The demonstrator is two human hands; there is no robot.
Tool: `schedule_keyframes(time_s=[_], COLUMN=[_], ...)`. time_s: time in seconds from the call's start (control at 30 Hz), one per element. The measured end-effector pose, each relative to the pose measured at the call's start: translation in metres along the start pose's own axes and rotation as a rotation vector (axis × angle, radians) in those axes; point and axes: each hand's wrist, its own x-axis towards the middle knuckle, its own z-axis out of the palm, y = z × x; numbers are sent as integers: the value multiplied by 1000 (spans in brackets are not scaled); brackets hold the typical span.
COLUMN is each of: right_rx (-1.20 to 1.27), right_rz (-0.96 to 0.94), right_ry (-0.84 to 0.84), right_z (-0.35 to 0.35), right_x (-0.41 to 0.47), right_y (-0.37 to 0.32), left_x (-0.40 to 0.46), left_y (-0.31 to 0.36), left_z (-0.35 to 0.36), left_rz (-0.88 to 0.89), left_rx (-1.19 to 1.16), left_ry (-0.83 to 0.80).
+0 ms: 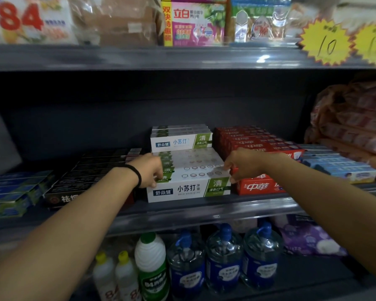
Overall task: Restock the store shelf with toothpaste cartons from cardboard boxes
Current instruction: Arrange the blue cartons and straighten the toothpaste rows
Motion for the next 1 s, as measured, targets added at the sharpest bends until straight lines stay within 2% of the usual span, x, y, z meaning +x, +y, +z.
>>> schedule_keyframes(time_s=[0.37,1.0], right_rx=[3,-36], right_rz=[-2,7], right_ry=[55,33], right_z=[2,0], right_x=[4,5], right_y=[2,5], left_x=[0,7], left_y=[6,12], left_z=[2,3], left_rz=[-28,-31], left_rx=[-69,-97], left_ry=[46,65])
